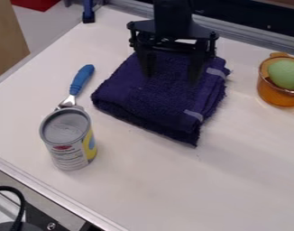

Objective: Moved the can to the lower right of the counter

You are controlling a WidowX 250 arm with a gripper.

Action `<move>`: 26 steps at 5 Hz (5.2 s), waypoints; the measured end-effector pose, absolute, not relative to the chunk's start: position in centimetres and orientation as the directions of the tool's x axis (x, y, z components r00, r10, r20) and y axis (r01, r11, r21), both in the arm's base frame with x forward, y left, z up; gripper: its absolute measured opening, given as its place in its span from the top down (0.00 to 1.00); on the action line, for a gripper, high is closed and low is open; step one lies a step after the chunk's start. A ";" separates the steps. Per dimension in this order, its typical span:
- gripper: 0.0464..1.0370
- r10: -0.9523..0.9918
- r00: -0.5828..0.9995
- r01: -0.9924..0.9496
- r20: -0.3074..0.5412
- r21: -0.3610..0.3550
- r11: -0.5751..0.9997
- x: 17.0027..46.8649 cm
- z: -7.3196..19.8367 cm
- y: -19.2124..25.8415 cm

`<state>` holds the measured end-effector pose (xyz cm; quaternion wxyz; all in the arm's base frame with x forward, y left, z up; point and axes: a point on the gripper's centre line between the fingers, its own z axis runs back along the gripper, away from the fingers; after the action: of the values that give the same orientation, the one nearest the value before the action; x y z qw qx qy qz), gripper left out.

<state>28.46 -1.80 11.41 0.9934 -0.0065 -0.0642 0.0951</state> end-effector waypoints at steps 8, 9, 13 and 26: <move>0.04 0.906 0.365 -0.926 0.216 -0.022 0.378 21.7 9.5 15.0; 0.04 0.906 0.357 -0.929 0.227 -0.013 0.369 21.3 9.5 15.8; 0.04 0.909 -0.017 -0.978 0.417 -0.196 0.071 18.9 7.1 14.9; 0.04 0.998 -0.054 -0.998 0.013 -0.035 -0.053 21.7 3.7 -3.5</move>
<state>21.65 -3.49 3.69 0.6878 -0.0071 -0.0172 0.7257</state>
